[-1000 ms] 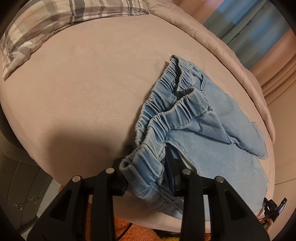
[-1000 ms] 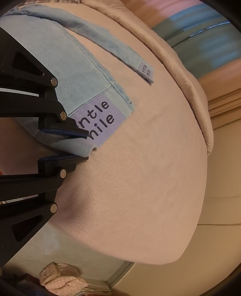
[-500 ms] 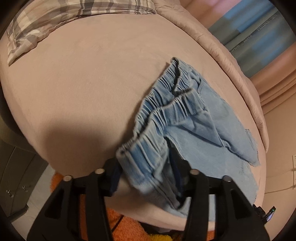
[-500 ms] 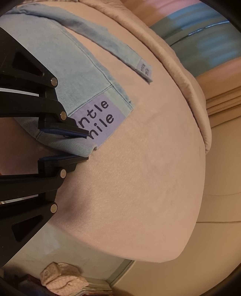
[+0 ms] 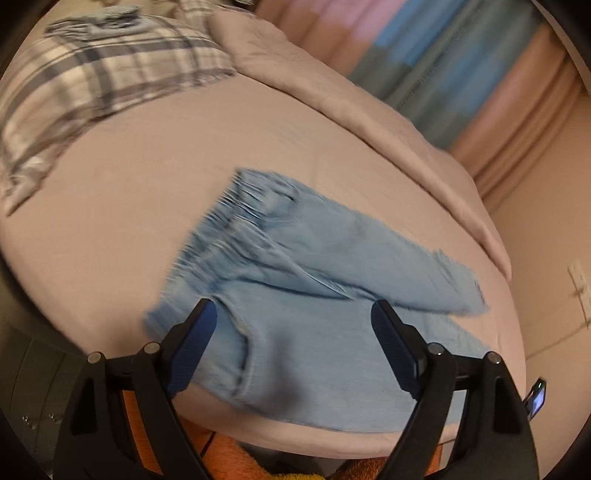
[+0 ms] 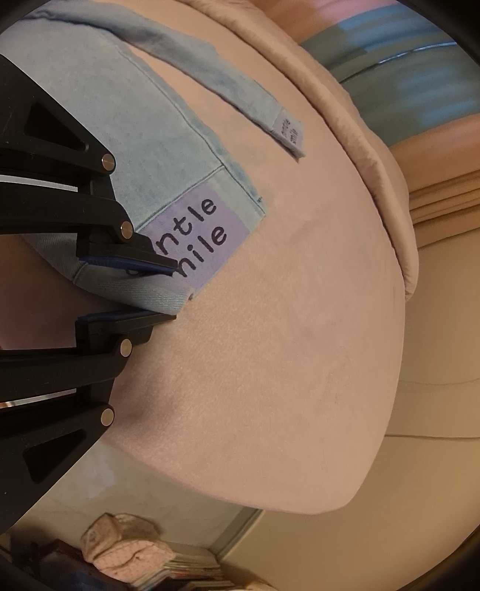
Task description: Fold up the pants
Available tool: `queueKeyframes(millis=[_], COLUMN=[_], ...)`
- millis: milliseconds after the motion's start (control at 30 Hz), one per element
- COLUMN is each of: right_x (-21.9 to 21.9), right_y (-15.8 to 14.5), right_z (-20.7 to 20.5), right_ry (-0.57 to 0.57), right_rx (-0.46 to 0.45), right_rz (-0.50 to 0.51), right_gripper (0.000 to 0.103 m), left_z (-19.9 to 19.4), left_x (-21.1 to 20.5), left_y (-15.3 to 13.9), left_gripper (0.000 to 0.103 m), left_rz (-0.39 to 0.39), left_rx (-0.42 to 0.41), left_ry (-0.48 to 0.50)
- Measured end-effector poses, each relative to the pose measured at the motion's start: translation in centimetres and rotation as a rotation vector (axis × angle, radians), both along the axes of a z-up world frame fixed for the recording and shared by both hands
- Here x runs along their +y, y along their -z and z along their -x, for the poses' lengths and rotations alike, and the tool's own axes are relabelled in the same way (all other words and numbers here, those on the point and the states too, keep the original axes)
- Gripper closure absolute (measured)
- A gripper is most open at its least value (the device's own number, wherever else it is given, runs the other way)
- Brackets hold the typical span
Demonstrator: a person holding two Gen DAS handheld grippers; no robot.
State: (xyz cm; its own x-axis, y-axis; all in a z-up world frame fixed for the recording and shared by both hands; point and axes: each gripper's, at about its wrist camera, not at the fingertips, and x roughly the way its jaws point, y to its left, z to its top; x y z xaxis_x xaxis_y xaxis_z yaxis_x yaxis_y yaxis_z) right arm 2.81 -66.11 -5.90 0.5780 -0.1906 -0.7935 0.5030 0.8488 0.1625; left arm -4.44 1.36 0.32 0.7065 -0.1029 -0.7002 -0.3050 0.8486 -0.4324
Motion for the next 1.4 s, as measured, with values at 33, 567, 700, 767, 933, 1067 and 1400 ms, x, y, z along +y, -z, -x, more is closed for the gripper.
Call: queueKeyframes(millis=[33,567,700,767,933,1067,1400], right_x=[0.0,0.6,1.1,1.3,1.1,1.3,1.3], right_y=[0.0,0.0,0.0,0.0,0.0,0.1,0.1], right_z=[0.0,-0.5,-0.4,-0.4,-0.3,-0.3,-0.3], right_ry=[0.002,0.021,0.042,0.043,0.040,0.044,0.045], right_rx=[0.002,0.023,0.019,0.024,0.020,0.018,0.018], right_rz=[0.004,0.094,0.125,0.145,0.142,0.152,0.159], right_gripper=[0.088,0.083,0.082,0.082,0.082,0.081,0.073], left_z=[-0.8,-5.3,-5.5,-5.6,-5.7,-6.0,-6.3], left_x=[-0.9,-4.3,-4.7,-5.1,-5.8,-6.3,-5.9], left_y=[0.3,6.6,6.7,6.8,7.0,7.2,7.0], left_gripper=[0.017,0.008,0.007,0.006,0.003,0.002,0.001], left_rz=[-0.018,0.001,-0.024,-0.029,-0.065,-0.108,-0.068], left_rx=[0.013,0.170,0.169,0.164,0.170,0.178,0.180], left_ry=[0.024,0.145,0.149,0.147,0.163,0.163,0.148])
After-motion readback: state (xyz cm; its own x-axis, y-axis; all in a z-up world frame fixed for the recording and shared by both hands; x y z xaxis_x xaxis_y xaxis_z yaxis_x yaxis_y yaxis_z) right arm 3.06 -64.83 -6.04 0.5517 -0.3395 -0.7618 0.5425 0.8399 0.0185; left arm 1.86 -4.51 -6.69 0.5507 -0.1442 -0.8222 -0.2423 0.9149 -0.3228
